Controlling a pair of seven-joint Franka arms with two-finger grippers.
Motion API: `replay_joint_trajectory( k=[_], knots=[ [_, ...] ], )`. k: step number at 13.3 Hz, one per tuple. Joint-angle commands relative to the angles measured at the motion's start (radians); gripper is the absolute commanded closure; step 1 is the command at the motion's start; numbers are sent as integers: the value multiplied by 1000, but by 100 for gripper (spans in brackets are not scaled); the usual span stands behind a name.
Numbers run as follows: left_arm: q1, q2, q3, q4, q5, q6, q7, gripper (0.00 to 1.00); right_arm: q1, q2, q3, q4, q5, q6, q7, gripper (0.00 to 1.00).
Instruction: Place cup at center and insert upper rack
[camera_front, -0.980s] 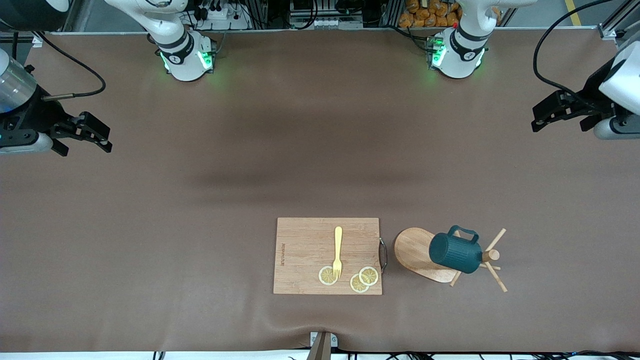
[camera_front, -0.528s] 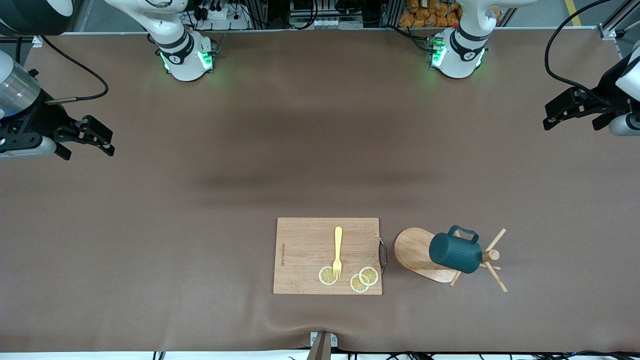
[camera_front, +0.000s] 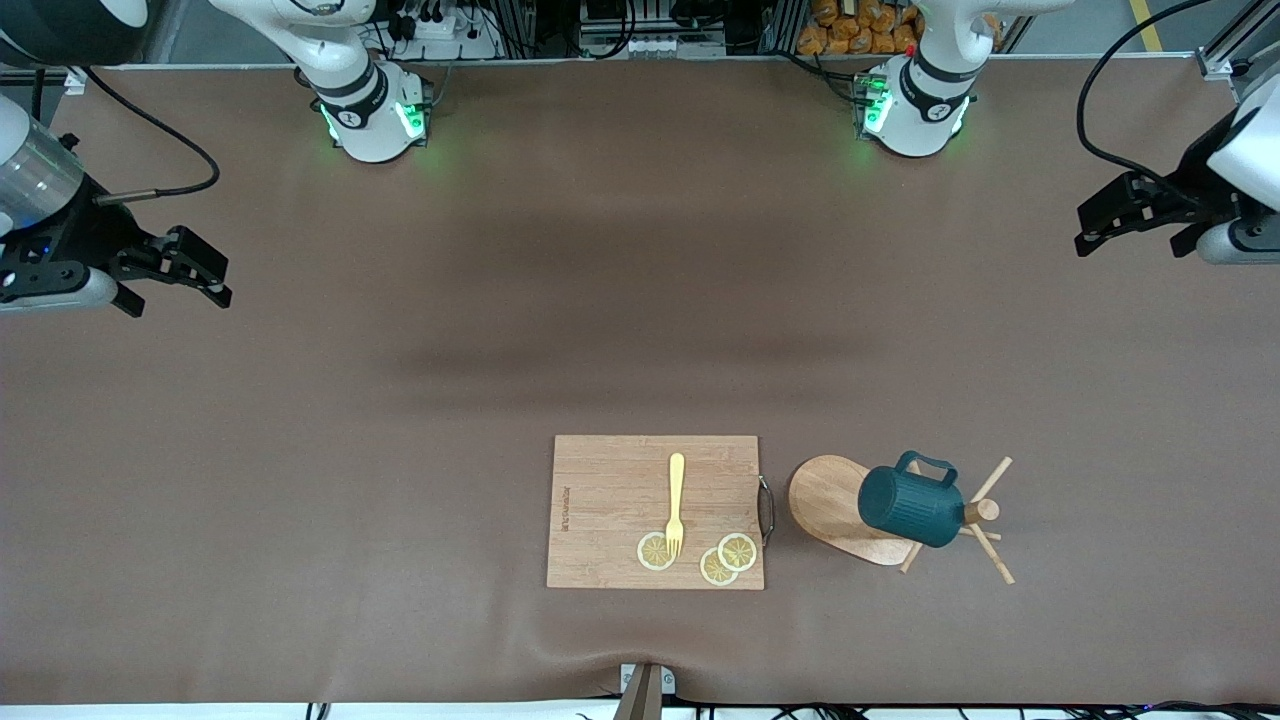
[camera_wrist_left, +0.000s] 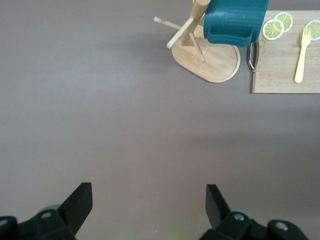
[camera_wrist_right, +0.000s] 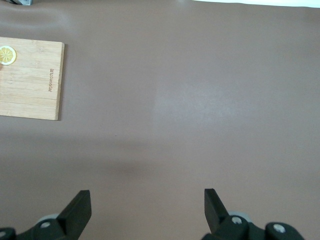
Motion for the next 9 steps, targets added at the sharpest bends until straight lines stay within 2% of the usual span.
replay_joint_trajectory(
  k=[1, 3, 9],
  knots=[
    [47, -57, -42, -69, 13, 27, 6, 0, -14, -11, -6, 4, 22, -19, -21, 0],
    [80, -57, -79, -68, 12, 25, 6, 0, -15, -11, -7, 4, 22, -33, -21, 0],
    [78, -56, -73, -66, 12, -1, -13, 0, -11, -11, -4, 1, 22, -27, -20, 0]
  ],
)
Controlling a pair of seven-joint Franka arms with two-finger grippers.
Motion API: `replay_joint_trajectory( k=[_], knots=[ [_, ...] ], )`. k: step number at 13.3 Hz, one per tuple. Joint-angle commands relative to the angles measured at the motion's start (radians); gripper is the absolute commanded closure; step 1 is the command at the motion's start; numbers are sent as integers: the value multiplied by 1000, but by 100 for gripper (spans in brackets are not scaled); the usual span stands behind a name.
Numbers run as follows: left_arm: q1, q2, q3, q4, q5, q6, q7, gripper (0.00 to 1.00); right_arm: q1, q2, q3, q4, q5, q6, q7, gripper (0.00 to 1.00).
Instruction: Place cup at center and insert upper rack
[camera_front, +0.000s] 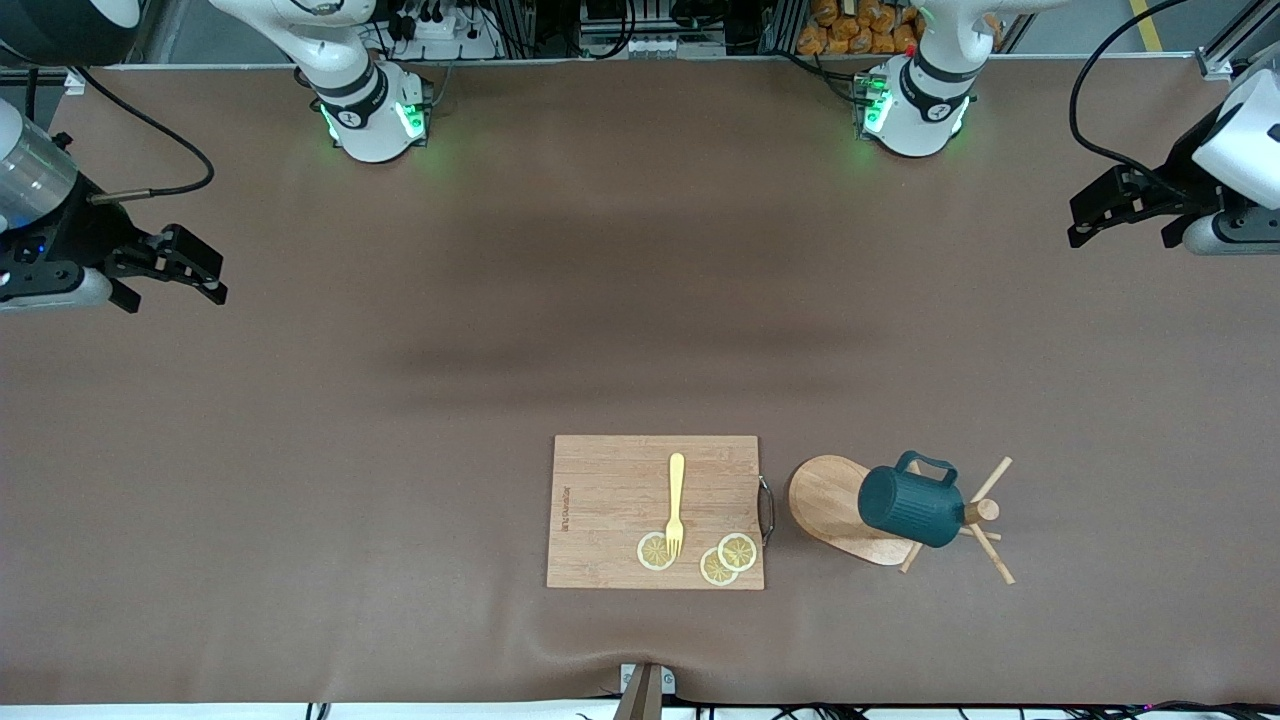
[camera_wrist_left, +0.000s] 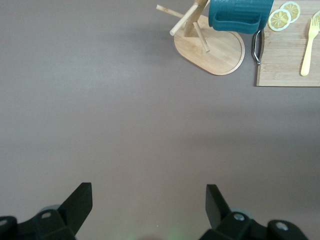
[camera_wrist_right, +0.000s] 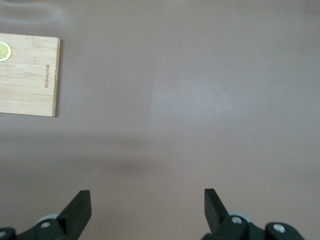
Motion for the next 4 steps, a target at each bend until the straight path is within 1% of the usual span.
replay_joint_trajectory(
  k=[1, 4],
  knots=[
    [7, -23, -12, -15, 12, -4, -13, 0, -9, -11, 5, 1, 22, -9, -18, 0],
    [7, -22, -10, -9, 13, -4, -13, 0, -14, -20, 2, -1, 22, -23, -18, 0]
  ],
)
